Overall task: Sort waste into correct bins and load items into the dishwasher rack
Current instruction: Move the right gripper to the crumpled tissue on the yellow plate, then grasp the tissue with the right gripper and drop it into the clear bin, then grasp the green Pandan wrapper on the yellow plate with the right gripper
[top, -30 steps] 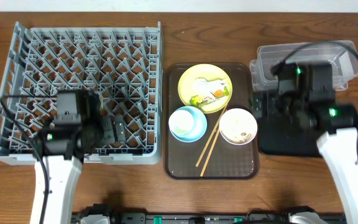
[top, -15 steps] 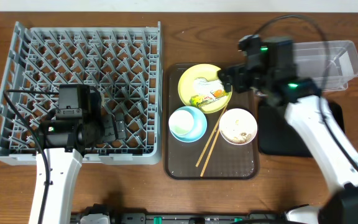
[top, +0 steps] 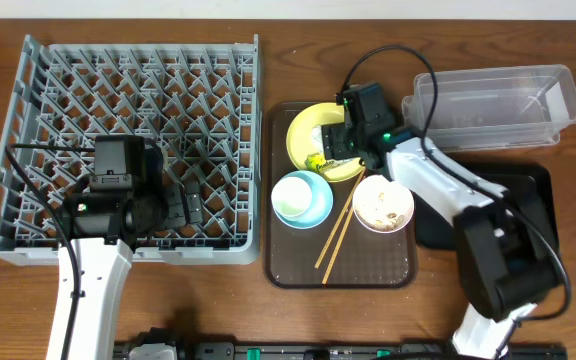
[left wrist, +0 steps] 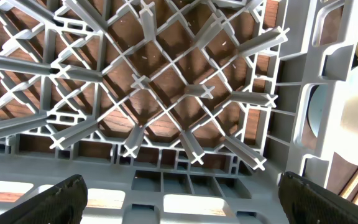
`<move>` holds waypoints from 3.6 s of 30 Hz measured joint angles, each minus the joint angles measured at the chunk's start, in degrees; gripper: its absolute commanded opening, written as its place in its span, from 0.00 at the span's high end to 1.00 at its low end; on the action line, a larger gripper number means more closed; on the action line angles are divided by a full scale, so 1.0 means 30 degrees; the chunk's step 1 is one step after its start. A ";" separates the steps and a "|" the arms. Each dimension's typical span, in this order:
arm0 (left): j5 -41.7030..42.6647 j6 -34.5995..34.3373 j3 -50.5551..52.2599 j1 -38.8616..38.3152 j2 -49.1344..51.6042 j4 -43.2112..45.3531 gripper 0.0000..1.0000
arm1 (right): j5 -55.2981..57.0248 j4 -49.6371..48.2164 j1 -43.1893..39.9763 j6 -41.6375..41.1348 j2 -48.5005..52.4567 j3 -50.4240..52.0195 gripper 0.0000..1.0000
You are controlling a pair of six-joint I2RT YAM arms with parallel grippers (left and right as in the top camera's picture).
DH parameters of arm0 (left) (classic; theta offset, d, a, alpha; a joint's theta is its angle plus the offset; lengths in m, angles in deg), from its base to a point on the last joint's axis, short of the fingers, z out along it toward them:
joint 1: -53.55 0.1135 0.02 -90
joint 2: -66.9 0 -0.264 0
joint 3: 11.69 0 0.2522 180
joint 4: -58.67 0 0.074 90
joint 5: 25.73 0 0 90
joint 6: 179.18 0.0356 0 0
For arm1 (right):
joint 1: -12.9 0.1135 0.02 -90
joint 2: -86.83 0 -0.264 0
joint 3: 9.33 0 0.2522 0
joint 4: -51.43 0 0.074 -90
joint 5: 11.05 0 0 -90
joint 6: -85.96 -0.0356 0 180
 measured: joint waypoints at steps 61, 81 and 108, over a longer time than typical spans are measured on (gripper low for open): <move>0.0007 0.0000 0.0000 0.0000 0.0000 0.0015 0.00 | -0.6288 0.5603 -0.2645 1.6422 -0.6062 -0.0051 0.07; 0.0000 0.0000 0.0000 0.0000 0.0000 0.0015 0.00 | -0.6171 0.4860 -0.1005 2.1172 -0.0962 -0.0058 0.08; 0.0007 0.0000 0.0000 0.0000 0.0000 0.0007 0.00 | -0.4197 0.2776 -0.0641 1.9948 0.1107 -0.0066 0.96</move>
